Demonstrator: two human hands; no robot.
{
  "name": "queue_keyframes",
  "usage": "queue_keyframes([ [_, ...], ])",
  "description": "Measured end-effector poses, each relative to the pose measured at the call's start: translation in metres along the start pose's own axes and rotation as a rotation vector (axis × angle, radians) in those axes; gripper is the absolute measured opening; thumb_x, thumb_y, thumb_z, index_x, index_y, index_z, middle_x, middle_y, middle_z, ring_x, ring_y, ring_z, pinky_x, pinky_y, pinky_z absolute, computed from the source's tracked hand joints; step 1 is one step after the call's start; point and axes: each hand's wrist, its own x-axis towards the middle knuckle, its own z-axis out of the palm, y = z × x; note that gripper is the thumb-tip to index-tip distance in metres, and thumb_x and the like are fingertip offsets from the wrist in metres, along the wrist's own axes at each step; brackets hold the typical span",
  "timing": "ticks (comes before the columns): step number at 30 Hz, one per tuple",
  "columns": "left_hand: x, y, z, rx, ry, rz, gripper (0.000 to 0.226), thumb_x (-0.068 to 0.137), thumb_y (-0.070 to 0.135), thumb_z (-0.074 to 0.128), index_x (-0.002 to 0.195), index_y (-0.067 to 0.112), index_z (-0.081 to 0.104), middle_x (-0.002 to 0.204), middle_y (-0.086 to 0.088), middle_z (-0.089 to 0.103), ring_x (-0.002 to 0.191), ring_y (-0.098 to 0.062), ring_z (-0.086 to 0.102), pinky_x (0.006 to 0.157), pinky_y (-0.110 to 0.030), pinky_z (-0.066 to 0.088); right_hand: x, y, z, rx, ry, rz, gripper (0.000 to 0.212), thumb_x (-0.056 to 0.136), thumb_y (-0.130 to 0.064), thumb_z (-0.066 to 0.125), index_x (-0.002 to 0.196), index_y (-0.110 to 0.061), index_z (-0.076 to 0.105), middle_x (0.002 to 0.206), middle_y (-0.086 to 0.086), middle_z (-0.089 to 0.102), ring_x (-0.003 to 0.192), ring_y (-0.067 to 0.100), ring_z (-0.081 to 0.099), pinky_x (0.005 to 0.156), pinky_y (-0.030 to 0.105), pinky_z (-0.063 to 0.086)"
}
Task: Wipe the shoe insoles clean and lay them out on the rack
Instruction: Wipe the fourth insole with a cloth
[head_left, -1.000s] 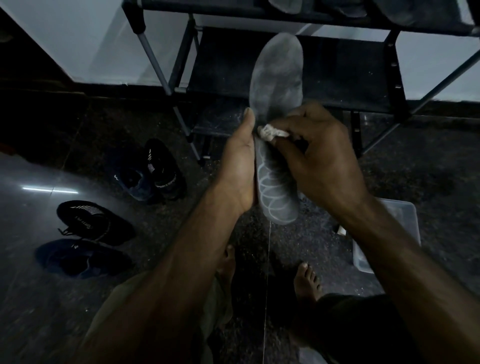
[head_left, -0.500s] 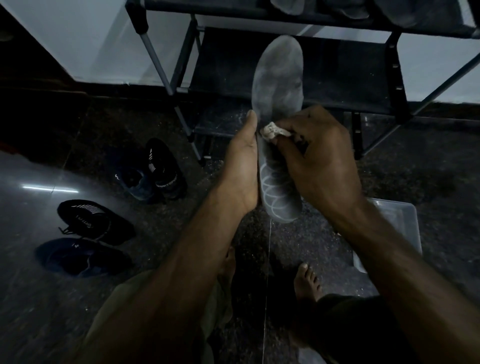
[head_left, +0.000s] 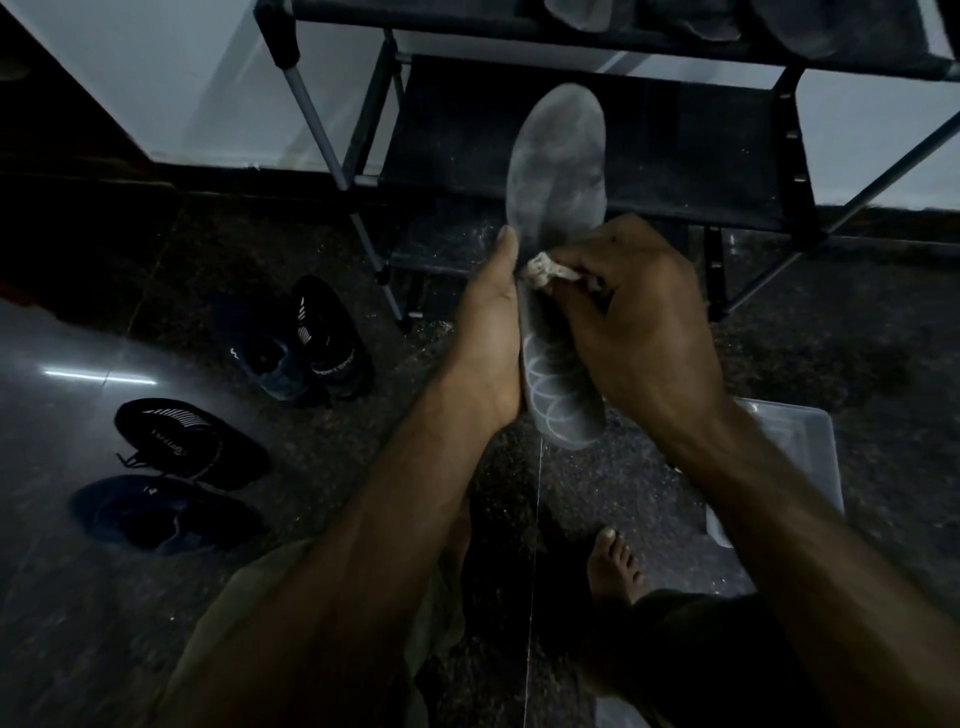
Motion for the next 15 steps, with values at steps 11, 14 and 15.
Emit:
queue_keyframes([
  [11,0.003,0.0,-0.001,-0.025,0.003,0.015,0.057,0.103,0.05,0.028,0.115,0.008,0.065,0.11,-0.015,0.07,0.106,-0.027,0.067,0.096,-0.04,0.051,0.002,0.003,-0.001,0.004,0.027,0.025,0.015,0.091,-0.021,0.066,0.099,-0.012,0.075,0.089,0.001,0.063,0.076,0.004,0.053,0.068,0.008,0.042],
  [14,0.002,-0.004,0.0,-0.018,0.0,0.002,0.058,0.102,0.051,0.03,0.125,0.008,0.06,0.121,-0.018,0.066,0.115,-0.032,0.062,0.098,-0.043,0.049,0.004,0.008,-0.003,0.005,0.018,0.024,0.014,0.091,-0.019,0.066,0.1,-0.011,0.074,0.092,0.004,0.065,0.081,0.006,0.055,0.071,0.01,0.044],
  [15,0.002,-0.003,-0.001,-0.038,0.008,0.001,0.057,0.102,0.051,0.03,0.123,0.008,0.061,0.118,-0.018,0.067,0.112,-0.03,0.064,0.096,-0.041,0.051,0.004,0.006,-0.004,0.042,-0.033,0.014,0.014,0.09,-0.017,0.067,0.1,-0.012,0.074,0.093,0.004,0.064,0.083,0.008,0.058,0.074,0.016,0.048],
])
